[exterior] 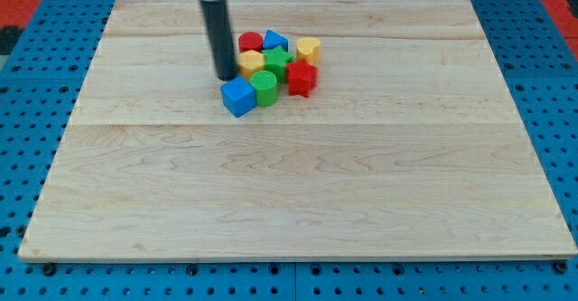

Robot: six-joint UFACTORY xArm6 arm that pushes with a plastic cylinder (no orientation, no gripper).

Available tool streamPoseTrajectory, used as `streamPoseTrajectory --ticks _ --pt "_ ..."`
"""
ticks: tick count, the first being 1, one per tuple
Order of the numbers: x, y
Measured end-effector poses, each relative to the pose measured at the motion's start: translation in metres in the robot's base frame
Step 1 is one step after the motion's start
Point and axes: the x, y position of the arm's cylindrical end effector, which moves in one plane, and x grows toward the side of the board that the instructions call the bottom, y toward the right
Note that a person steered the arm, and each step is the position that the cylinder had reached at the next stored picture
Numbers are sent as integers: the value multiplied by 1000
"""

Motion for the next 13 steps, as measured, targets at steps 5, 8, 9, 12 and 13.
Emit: streamPoseTrajectory --ticks 5,8,9,12,13 --pt "14 124" --pt "-120 99" --pt "-79 31" --pt "-22 7" --pt "30 -9"
